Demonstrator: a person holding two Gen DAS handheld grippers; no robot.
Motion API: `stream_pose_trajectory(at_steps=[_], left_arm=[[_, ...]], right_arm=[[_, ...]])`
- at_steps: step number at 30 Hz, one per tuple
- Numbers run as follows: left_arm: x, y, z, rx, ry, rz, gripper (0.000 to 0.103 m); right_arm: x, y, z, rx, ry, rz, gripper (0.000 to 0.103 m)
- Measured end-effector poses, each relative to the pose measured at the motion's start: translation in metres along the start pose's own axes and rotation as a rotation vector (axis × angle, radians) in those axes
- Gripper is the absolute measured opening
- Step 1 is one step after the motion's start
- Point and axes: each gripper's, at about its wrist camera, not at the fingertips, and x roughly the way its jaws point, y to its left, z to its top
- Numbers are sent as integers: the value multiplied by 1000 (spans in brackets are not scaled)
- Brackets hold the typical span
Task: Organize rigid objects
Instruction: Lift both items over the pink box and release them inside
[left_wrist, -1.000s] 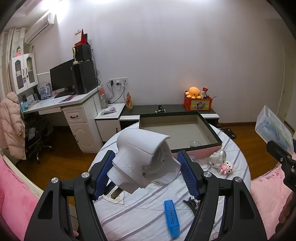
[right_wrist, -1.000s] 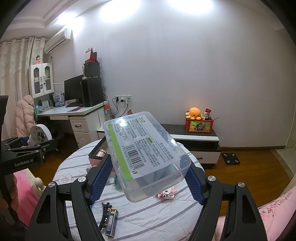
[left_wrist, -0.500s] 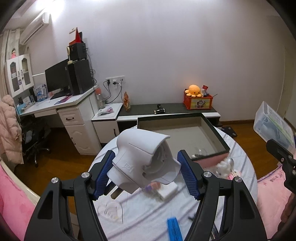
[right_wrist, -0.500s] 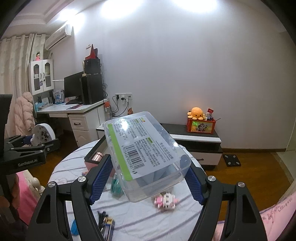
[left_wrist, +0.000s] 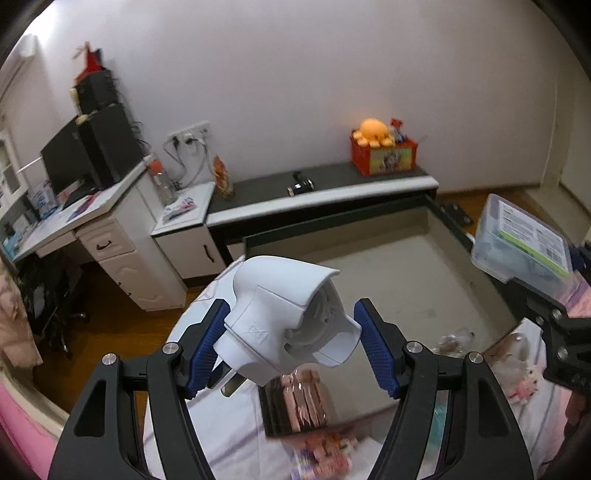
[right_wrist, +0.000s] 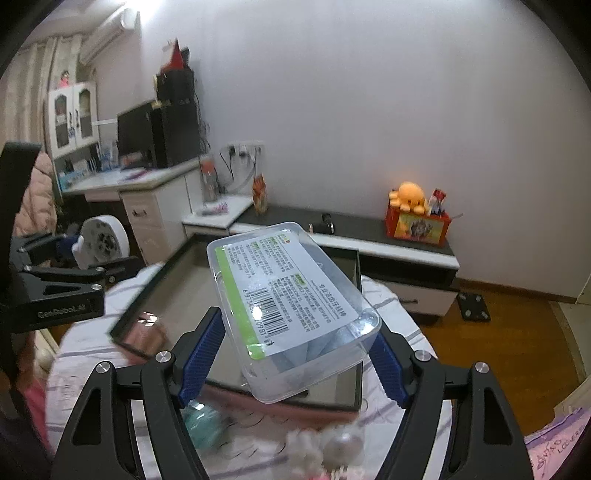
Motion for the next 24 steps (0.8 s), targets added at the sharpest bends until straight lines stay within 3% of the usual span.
stream_pose_trajectory(at_steps=[10, 13, 15, 17, 24], left_arm=[[54, -16, 6, 44, 119, -6, 71], [57, -18, 6, 60, 127, 27, 79], [56, -19, 6, 63, 125, 71, 95], [58, -17, 6, 52, 123, 75, 102], [61, -5, 2, 18, 146, 92, 102]], right_arm=[[65, -9, -2, -26, 146, -8, 76], [71, -13, -4, 1, 170, 23, 78], [73, -15, -5, 18, 190, 12, 81], [75, -19, -4, 28, 196, 1, 81], [75, -19, -1, 25, 200, -2, 81]])
